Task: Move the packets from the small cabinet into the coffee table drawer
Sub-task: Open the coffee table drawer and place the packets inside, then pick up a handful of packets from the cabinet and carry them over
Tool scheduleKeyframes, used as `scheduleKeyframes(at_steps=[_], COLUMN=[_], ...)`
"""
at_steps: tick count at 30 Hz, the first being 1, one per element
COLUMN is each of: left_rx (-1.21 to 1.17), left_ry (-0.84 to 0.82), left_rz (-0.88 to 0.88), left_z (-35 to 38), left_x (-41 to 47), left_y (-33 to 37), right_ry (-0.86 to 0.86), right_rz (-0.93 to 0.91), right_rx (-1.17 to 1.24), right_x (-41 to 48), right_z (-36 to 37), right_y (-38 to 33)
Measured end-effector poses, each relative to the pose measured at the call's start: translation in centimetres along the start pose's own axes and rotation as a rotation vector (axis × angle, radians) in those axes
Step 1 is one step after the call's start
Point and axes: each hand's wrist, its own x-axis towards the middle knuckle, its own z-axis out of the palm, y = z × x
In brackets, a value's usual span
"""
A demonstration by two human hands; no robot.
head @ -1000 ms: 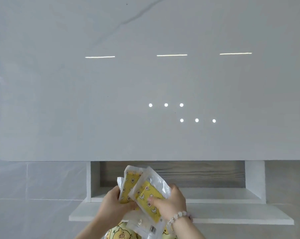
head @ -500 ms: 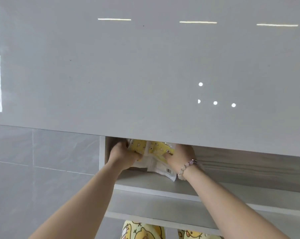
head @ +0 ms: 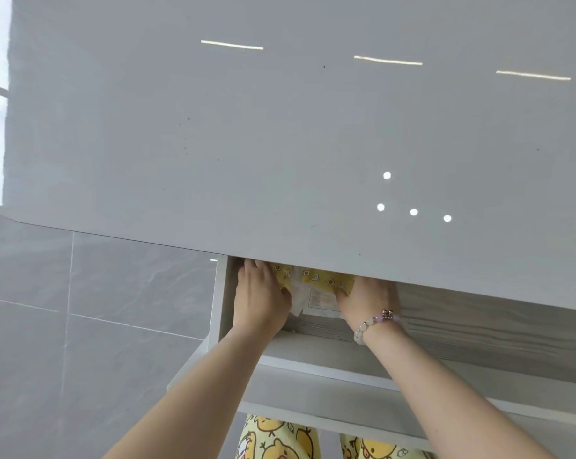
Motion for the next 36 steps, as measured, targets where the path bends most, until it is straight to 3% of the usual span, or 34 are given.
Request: scheduleKeyframes(at_steps=[6,13,17,26,30,36], left_rx=[0.002,0.115,0.141,0.23,0.213,0.262], left_ry=[-0.096,-0.161,-0.013,0.483,0.634,0.713], left_rz=[0.035,0.111,0.172,0.193,0.138,0.024], left_z=[-3.5,-11.6,-18.7,-35.6,-39.8,-41.5], left_x=[-2.6,-9.1,-14.2,-24.2,-29.1,-35.6], left_y=[-0.1,2.1,4.7,7.9,6.1,-0.3], right_ry=[0.175,0.093,0.18,0.661,0.771,0.829], right_rz=[-0.081,-0.199,-0.327,-0.566,-0.638,-0.774], right_rx=[-0.188,-0.251,-0.361,-0.572,-0.624,-0.724], right_x=[-4.3,-11.9,-17.9,-32.8,-39.0,-46.4], right_z=[-1.1,-6.6,-14.0,-28.8,-30.2,-26.0], right_y=[1.5,0.7,-2.2,-11.7,-15.6,-20.5])
